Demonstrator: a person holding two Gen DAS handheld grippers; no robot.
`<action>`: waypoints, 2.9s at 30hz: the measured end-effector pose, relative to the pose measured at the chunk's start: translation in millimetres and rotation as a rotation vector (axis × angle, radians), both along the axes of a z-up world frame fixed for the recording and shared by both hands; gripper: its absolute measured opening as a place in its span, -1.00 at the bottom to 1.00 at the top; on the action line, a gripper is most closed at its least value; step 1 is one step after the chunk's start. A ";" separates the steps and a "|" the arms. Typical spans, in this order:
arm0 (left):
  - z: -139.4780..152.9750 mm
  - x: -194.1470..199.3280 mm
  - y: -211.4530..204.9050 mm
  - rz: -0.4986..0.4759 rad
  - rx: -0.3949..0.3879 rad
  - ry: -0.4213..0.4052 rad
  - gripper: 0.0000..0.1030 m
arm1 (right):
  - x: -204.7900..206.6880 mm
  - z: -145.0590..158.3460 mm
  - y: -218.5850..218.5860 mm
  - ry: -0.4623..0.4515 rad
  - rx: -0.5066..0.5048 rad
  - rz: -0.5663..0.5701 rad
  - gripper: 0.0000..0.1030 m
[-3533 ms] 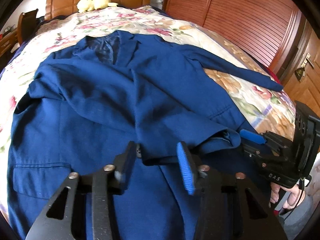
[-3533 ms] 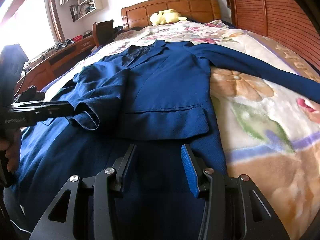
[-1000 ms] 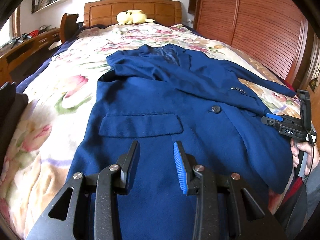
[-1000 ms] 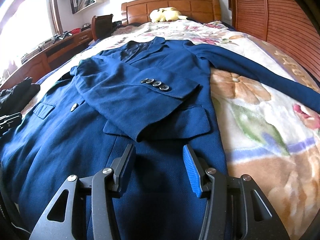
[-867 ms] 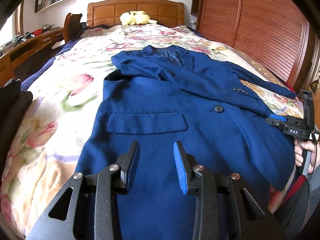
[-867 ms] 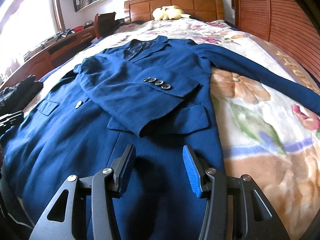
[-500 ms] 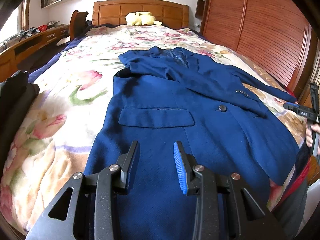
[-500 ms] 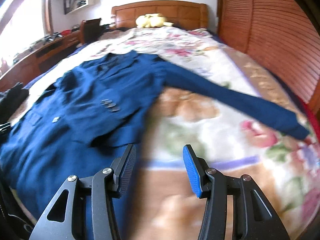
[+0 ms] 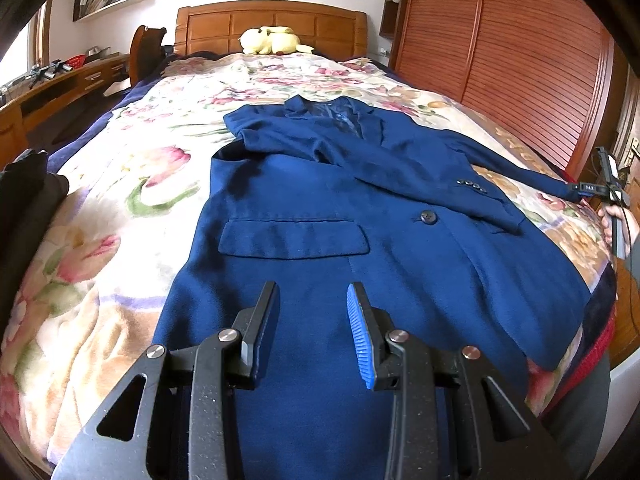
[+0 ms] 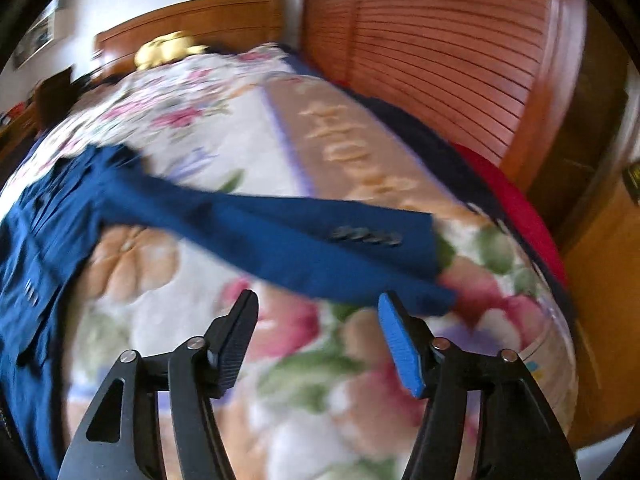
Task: Fold large clothes
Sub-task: 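Move the right tool to the other sleeve's buttoned cuff, then grasp the sleeve cuff with the right tool and lift it, then lay the sleeve across the jacket front and open the right tool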
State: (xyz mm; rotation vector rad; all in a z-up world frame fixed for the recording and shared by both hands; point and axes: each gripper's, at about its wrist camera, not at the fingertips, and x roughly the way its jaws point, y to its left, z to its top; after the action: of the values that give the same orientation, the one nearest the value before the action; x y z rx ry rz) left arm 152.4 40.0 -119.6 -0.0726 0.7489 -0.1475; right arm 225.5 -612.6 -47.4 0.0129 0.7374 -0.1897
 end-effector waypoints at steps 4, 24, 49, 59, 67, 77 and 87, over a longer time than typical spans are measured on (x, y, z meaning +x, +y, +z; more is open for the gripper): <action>-0.2 0.5 -4.3 -0.011 0.009 0.005 -0.30 | 11.8 -0.2 -28.4 0.010 0.031 -0.083 0.32; 0.8 4.9 -22.0 -0.042 0.027 0.016 -0.30 | 44.1 -19.4 -44.1 0.046 0.060 -0.110 -0.38; 22.2 -31.2 6.8 -0.033 -0.015 -0.062 -0.30 | -6.9 125.3 212.7 -0.279 -0.101 0.441 -0.88; 21.2 -42.9 35.0 0.023 -0.036 -0.069 -0.30 | -62.8 169.7 366.7 -0.406 -0.108 0.771 -0.88; 20.5 -46.0 40.0 0.032 -0.045 -0.074 -0.30 | -63.3 152.1 403.2 -0.281 -0.084 0.826 -0.84; 20.0 -42.7 33.9 0.019 -0.039 -0.061 -0.30 | -35.5 156.4 393.6 -0.240 -0.064 0.809 0.14; 17.4 -30.6 13.4 -0.017 -0.026 -0.032 -0.30 | -12.3 57.6 347.5 -0.071 -0.043 0.648 0.14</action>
State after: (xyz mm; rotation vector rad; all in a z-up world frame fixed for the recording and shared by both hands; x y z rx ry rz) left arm 121.8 53.4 -102.2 -0.0888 0.7160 -0.1746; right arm 213.2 -265.1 10.2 -0.2565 0.6341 0.4118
